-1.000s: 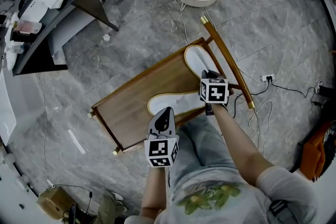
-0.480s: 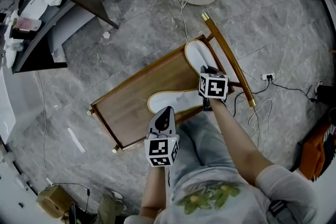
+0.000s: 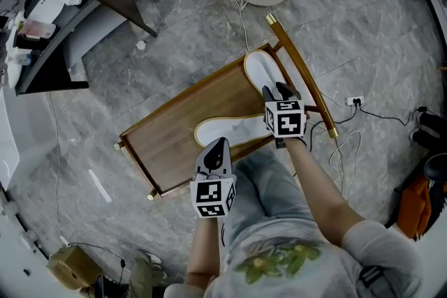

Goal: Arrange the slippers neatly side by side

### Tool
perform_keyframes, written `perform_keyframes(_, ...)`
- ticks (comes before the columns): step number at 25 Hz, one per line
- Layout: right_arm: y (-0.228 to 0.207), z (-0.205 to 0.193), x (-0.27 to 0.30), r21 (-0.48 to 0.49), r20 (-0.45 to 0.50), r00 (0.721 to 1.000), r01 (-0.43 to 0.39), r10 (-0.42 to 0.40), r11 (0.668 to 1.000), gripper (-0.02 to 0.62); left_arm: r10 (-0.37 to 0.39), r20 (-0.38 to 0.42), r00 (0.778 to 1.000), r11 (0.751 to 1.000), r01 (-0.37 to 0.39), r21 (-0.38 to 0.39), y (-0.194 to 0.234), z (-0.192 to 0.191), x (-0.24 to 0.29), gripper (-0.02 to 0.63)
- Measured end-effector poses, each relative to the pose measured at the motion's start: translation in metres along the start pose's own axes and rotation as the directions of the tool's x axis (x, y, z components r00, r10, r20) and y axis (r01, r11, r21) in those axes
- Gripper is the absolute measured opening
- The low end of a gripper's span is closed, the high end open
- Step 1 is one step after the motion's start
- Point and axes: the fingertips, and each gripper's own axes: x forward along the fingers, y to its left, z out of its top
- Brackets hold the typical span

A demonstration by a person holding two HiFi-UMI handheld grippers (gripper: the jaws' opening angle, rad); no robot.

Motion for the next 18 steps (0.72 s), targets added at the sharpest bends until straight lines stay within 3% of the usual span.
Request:
perform_keyframes(6, 0.018, 0.011, -0.036, -0.092, 0.059, 0.993, -0.096, 0.102, 0.991, 0.170, 0.011, 0.031, 0.999, 0.999, -0.012, 0.031, -0.004, 0.016, -0.003, 0.015)
perform_keyframes(12, 0.045, 0.007, -0.082, -0.196, 0.086, 0.967, -0.219, 0.239, 0.956, 0.170, 0.041, 0.086, 0.995, 0.998, -0.044, 0.037, -0.001, 0.047, -0.022, 0.015)
perform_keyframes(15, 0.065, -0.001, -0.098, -0.241, 0.069, 0.937, -0.318, 0.343, 0.917, 0.170, 0.054, 0.100, 0.994, 0.998, -0.056, 0.018, 0.001, 0.053, -0.032, 0.015)
perform_keyframes(18, 0.090, -0.016, -0.109, -0.315, 0.002, 0.894, -0.425, 0.449, 0.849, 0.170, 0.062, 0.098, 0.993, 0.998, -0.061, -0.006, 0.001, 0.050, -0.041, 0.015)
